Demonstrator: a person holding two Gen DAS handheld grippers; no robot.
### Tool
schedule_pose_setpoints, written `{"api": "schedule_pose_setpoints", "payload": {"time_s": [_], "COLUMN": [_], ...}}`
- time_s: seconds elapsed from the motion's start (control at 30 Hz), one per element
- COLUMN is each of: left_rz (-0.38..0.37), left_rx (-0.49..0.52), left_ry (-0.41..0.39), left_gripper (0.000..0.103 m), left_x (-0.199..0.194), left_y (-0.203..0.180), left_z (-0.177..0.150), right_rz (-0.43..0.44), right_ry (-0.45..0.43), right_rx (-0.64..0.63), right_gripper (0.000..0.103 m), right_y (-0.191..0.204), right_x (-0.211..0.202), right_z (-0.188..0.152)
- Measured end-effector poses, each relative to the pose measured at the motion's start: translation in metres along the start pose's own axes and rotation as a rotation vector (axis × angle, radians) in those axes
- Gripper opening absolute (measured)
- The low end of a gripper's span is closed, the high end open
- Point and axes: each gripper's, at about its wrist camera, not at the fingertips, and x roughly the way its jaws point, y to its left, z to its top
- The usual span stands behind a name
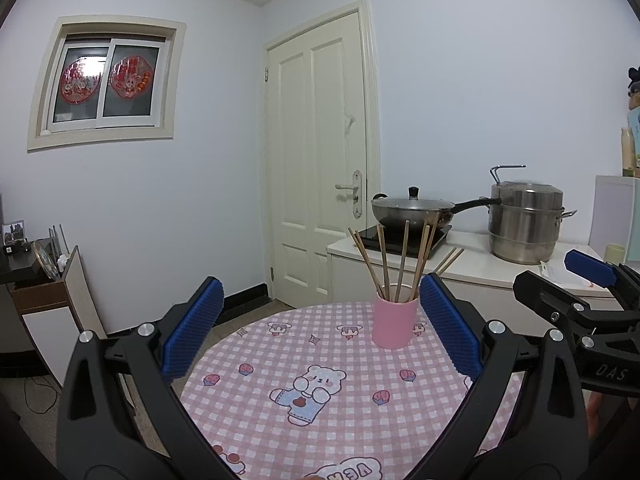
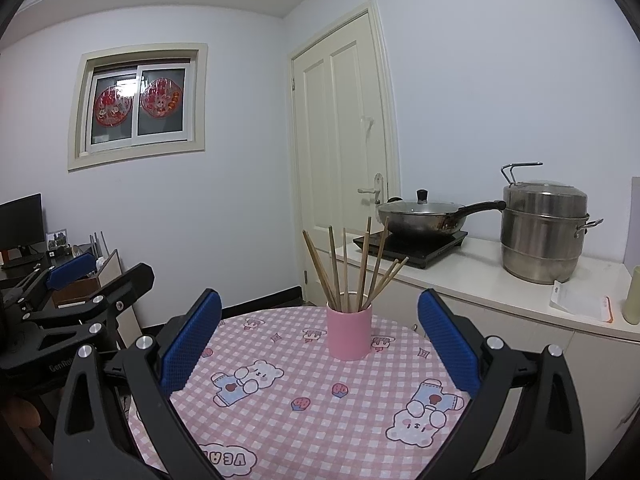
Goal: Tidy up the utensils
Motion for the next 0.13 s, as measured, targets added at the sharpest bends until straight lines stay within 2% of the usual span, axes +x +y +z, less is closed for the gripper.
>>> {"api": "schedule_pose_setpoints", "payload": {"time_s": [0.13], "left_rz": [0.012], "left_rx": [0.015], "left_ry": [0.028], "left_gripper": [0.097], "left_x": [0.0109], "left_y": [-0.0023], "left_z": [-0.0055], "right_rz": [-0.001], "right_ry": [0.022], "right_rx": [0.004], "right_gripper": [0.095], "right_y": [-0.0019], "right_x": [0.0086], "right_z": [-0.0036]}}
